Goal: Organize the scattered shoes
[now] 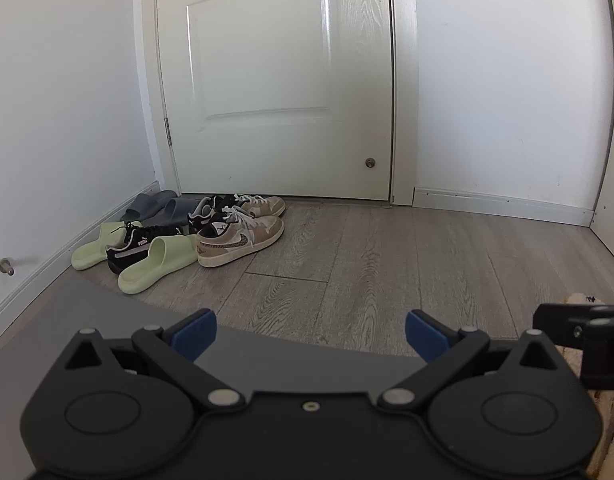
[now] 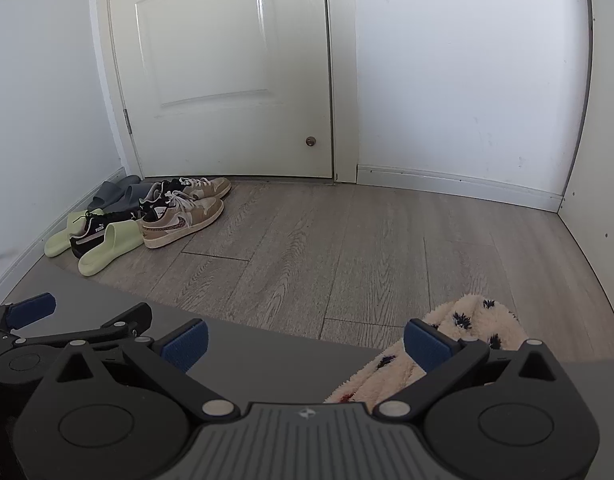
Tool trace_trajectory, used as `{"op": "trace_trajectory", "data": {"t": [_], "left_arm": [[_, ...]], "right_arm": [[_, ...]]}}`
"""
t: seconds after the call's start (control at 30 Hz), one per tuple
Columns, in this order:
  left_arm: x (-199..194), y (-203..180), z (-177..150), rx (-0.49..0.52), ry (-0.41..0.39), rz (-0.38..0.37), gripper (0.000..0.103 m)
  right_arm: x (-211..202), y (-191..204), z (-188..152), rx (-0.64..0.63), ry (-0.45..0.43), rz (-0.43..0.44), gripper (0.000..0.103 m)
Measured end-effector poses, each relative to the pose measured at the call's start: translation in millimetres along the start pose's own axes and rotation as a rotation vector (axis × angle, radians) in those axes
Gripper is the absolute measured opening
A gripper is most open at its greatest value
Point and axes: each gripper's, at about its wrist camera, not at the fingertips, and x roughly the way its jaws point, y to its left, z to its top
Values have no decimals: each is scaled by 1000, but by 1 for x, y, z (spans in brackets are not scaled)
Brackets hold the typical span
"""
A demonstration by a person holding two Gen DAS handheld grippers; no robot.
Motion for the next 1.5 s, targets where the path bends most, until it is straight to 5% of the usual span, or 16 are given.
{"op": "trace_trajectory", "data": {"t": [1.5], "left_arm": [[2,7,-8,-37,-7,13,102]], "right_arm": [[1,-8,-12,-81,-9,33,103]]}}
